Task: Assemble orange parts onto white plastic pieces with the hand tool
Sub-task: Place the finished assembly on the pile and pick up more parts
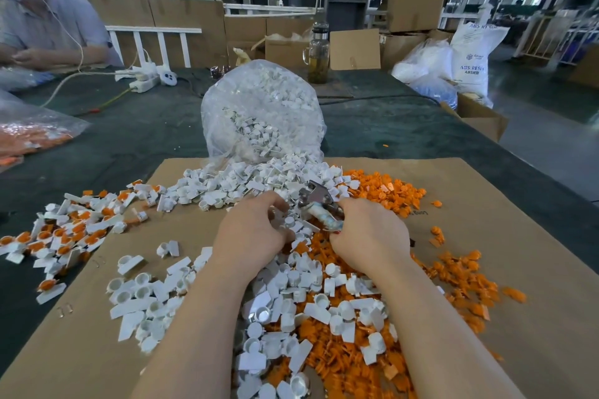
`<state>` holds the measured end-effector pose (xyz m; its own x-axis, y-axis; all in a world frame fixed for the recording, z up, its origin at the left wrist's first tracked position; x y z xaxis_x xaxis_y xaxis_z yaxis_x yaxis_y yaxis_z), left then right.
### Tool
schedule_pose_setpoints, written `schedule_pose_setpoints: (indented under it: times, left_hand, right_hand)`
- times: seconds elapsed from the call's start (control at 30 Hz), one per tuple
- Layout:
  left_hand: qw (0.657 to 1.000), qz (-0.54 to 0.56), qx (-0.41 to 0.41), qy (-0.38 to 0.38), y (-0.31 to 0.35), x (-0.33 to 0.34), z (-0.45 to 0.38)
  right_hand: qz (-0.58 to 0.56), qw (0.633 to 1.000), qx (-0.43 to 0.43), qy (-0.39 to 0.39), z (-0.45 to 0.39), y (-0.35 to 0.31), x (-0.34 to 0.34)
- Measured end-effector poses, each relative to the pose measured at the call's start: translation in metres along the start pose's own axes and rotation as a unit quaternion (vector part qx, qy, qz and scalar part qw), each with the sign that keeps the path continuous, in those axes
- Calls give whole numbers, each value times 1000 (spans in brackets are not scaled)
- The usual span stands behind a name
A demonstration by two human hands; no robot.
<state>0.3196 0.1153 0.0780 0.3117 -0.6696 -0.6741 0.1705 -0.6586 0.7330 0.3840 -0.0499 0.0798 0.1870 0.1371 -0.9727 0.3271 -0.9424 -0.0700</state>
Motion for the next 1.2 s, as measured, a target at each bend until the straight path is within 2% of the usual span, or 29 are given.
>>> schedule_pose_setpoints:
  times: [0.17,0.43,0.67,0.97,1.2]
  left_hand:
    - [998,-49,40,-17,8,8,-2]
    - [997,-45,57,37,9,1,-2]
    - [993,-54,94,37,19,2,1]
    - [994,-97,33,31,13,3,-2]
    - [987,-140,45,72,24,-3,4]
  right_hand:
    - [-26,999,21,17,0,6,-5]
    - [-120,990,50,53,-3,14,-13]
    - [-145,984,55,84,-3,17,-16]
    - [-154,983,41,95,-2,14,-21]
    - [-192,977,16,96,0,6,-24]
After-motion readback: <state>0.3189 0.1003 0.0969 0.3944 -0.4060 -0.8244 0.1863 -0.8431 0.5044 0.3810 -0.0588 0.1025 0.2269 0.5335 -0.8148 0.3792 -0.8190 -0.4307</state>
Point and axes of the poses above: each hand's wrist, its own z-axis away from the middle knuckle, its own x-axis out of the palm, y = z × x, the point moved 9 cm from there along -z, towards the middle knuckle, and after that the axes turned 9 degrees about z, right-handed, at the moved point
